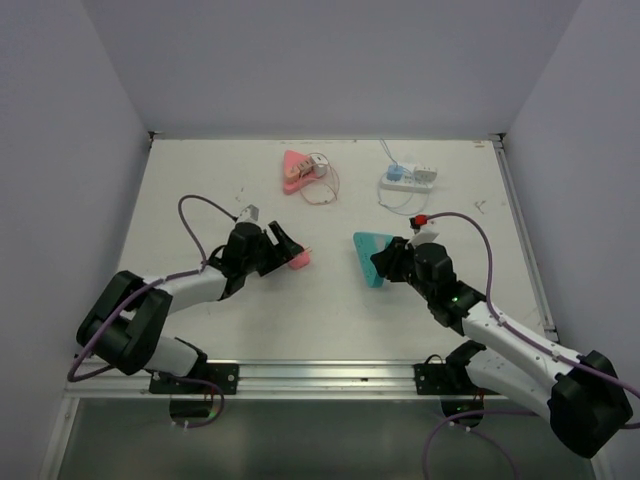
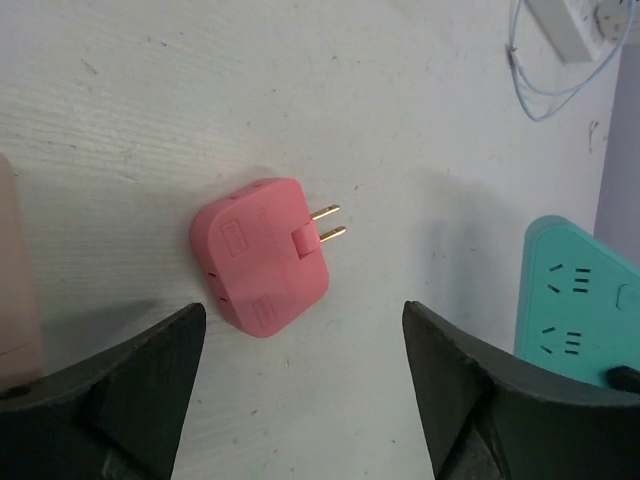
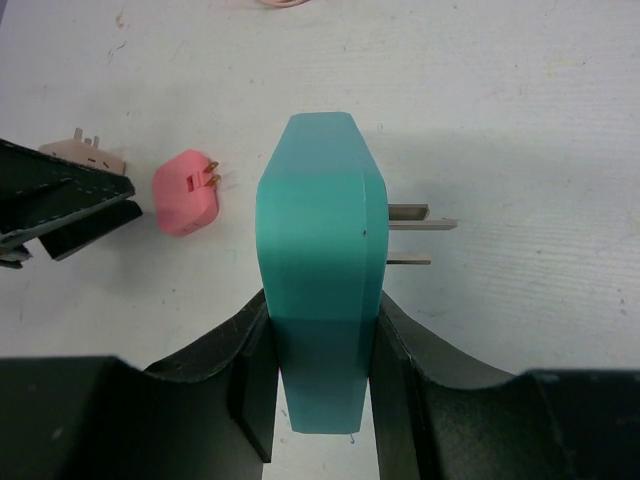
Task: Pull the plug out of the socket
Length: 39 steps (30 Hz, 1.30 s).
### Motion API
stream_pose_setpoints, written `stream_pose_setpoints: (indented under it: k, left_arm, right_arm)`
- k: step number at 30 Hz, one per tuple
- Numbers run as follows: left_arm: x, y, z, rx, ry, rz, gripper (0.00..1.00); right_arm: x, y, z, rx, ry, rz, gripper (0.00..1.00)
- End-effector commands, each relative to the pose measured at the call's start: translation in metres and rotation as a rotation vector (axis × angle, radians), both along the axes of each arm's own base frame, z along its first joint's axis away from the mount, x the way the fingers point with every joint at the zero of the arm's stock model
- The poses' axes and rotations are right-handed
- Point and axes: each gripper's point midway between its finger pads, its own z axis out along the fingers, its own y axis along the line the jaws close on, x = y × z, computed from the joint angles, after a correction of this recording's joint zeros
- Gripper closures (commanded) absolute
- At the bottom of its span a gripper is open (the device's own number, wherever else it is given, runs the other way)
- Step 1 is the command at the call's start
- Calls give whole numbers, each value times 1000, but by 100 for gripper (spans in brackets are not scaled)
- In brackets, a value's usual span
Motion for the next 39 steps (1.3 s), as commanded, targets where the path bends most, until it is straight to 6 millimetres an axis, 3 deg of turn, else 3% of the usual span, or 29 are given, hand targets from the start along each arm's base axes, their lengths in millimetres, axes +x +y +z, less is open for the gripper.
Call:
stream_pose_setpoints:
  k: [1, 5, 6, 7, 12, 17, 20, 25, 27, 30, 35, 37, 39]
  left_arm:
    - [3, 6, 23, 15, -60, 7, 15]
    - [0, 4, 51, 5, -105, -28, 2]
    - [0, 5, 59, 19, -115, -43, 1]
    - [0, 5, 71, 18, -139, -52, 0]
    - [-1, 12, 110, 122, -198, -117, 0]
    - [3, 23, 144, 187, -263, -138, 0]
    - [9, 44, 156, 223, -284, -115, 0]
    - [13, 79, 168, 328, -339, -81, 0]
    - [14, 95, 165, 401, -343, -41, 0]
    - [13, 110, 164, 455, -354, -14, 0]
    - [11, 127, 167, 544, -357, 17, 0]
    - [9, 133, 170, 564, -372, 41, 0]
    - [9, 139, 163, 581, -375, 70, 1]
  right_arm:
    - [14, -3, 28, 3, -67, -46, 100]
    - [22, -38, 23, -81, -43, -221, 100]
    - [26, -42, 29, -83, -57, -248, 100]
    - [24, -55, 21, -127, -23, -287, 100]
    - [33, -97, 23, -229, 16, -478, 100]
    - [49, -126, 12, -120, 63, -564, 100]
    - [60, -142, 15, -74, 34, -600, 100]
    - [84, -169, 27, -13, -13, -634, 100]
    - [90, -175, 26, 3, -4, -635, 100]
    - [99, -200, 12, 57, 46, -664, 100]
    - [118, -207, -10, 180, 88, -590, 100]
    - [125, -207, -7, 229, 65, -544, 100]
    - [127, -209, -17, 254, 83, -525, 100]
